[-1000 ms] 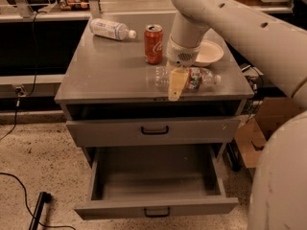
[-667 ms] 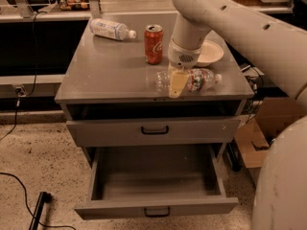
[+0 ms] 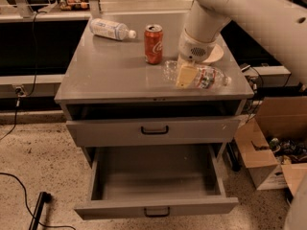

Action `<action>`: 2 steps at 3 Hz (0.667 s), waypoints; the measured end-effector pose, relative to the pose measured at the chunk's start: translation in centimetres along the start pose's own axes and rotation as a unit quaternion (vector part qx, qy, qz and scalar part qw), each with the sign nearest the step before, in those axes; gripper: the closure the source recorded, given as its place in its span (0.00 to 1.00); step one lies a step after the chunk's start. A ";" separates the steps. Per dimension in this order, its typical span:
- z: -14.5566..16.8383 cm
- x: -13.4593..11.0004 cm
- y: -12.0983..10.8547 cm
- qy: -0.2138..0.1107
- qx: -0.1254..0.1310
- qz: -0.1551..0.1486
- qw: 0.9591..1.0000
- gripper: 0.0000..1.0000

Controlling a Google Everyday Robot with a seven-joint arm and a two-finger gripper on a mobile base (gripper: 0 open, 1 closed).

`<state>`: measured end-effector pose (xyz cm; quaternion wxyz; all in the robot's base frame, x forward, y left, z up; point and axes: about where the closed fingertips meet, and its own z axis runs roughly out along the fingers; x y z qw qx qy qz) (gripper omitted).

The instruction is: Place water bottle into middle drawer

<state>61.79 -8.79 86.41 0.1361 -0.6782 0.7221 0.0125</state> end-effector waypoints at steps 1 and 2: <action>-2.4 1.9 2.5 0.005 -0.012 0.054 0.998 1.00; -1.8 2.5 6.8 -0.040 -0.047 0.110 0.992 1.00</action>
Offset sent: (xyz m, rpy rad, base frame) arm -0.1382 -0.0154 -0.0202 0.3708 0.2895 -0.2800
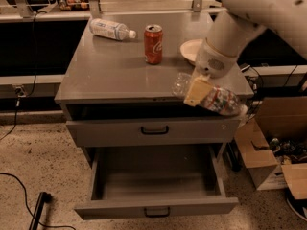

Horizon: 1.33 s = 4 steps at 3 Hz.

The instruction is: Place water bottle into middle drawer

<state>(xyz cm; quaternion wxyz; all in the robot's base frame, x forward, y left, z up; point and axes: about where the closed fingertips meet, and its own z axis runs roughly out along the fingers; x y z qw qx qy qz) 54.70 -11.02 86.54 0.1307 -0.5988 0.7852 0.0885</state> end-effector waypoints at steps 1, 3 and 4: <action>0.2 0.2 1.2 -0.021 -0.021 0.014 0.999 1.00; 4.3 -1.5 3.0 -0.185 -0.031 -0.041 0.981 1.00; 6.8 -1.8 5.8 -0.239 -0.034 -0.057 0.969 1.00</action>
Offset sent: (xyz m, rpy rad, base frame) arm -0.0051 -0.0112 -0.0103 0.4869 -0.1873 0.1245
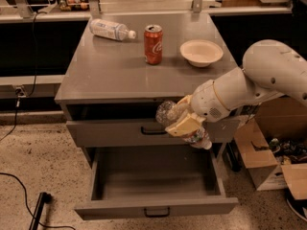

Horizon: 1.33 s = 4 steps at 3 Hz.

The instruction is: Place water bottle into middle drawer

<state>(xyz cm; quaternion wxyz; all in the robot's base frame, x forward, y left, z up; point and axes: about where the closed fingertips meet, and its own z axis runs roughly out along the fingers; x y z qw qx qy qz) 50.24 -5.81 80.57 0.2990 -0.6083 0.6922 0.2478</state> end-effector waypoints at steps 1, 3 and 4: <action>0.0 0.1 0.0 0.000 0.001 -0.001 1.000 1.00; 4.2 6.8 -0.5 -0.059 0.066 -0.037 0.995 1.00; 3.7 8.1 -0.8 -0.065 0.086 -0.069 0.992 1.00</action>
Offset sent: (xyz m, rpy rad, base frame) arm 0.0205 -0.0274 -0.1181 0.0334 -0.2447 -0.0558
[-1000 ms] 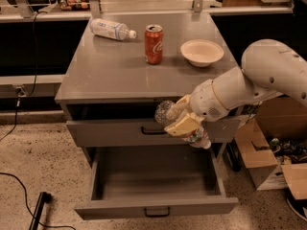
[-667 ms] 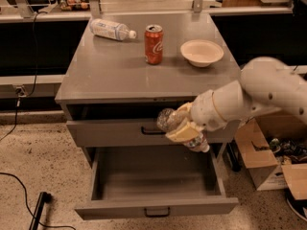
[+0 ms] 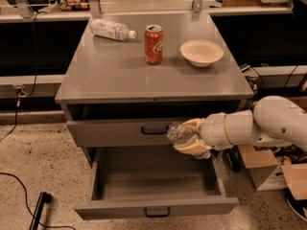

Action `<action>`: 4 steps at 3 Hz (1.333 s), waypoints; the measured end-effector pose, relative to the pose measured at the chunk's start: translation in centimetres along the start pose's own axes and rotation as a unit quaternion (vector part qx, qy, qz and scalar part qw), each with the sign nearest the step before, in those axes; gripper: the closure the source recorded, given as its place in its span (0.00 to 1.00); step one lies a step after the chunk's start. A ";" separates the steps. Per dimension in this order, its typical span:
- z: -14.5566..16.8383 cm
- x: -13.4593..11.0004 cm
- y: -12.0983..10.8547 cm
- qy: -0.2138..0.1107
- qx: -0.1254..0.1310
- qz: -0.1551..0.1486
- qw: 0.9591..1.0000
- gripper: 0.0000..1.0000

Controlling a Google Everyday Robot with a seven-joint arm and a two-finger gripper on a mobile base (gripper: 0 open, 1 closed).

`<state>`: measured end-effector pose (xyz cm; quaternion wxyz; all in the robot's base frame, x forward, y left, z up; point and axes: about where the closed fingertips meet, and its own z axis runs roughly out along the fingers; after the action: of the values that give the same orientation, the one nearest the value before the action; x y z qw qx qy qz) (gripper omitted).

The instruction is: Place water bottle into middle drawer

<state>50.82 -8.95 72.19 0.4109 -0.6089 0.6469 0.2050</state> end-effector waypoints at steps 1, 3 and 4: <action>0.3 0.7 0.0 0.003 -0.001 -0.001 1.000 1.00; 3.5 10.8 1.3 0.051 -0.026 -0.015 0.998 1.00; 6.9 16.7 3.0 0.081 -0.061 -0.004 0.995 1.00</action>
Offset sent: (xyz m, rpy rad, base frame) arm 0.0162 -0.0441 -0.1048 -0.1056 0.0015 -0.0136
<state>51.21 -13.48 54.51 0.3195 -0.6500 0.6621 0.1924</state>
